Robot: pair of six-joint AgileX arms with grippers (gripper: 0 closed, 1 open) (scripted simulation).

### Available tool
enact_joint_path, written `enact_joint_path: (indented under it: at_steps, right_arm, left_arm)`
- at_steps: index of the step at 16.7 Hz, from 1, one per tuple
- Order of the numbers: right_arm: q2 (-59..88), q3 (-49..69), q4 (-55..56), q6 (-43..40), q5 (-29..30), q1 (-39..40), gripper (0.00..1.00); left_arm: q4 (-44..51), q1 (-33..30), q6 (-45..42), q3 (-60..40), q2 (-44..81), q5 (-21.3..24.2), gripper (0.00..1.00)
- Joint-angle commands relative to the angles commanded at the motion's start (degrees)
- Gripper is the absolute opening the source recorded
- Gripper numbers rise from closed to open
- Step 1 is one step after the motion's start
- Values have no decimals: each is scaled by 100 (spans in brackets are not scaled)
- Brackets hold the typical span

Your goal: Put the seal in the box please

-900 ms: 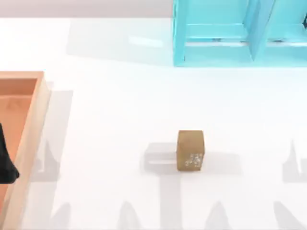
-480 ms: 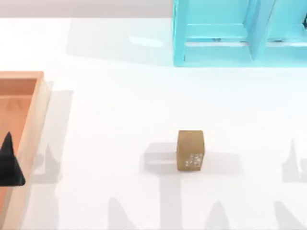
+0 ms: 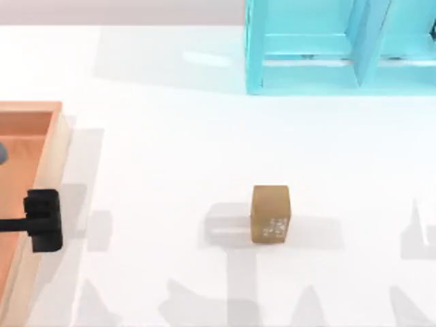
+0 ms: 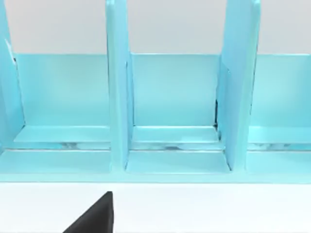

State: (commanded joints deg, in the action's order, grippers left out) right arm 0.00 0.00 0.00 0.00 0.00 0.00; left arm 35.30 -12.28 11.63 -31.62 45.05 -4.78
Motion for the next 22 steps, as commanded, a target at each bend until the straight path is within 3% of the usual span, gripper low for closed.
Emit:
enact_joint_path:
  at_steps: [14,18,22]
  right_arm:
    - [0,0,0,0,0,0,100]
    - [0,0,0,0,0,0,100]
    - [0,0,0,0,0,0,100]
  left_arm:
    - [4062,-2800,2968,-7756,7071,302,100]
    - [4748,-3399,3418,-9196,8346,429,100]
    - [5040,-3683,3571,-9797,8911,492,100]
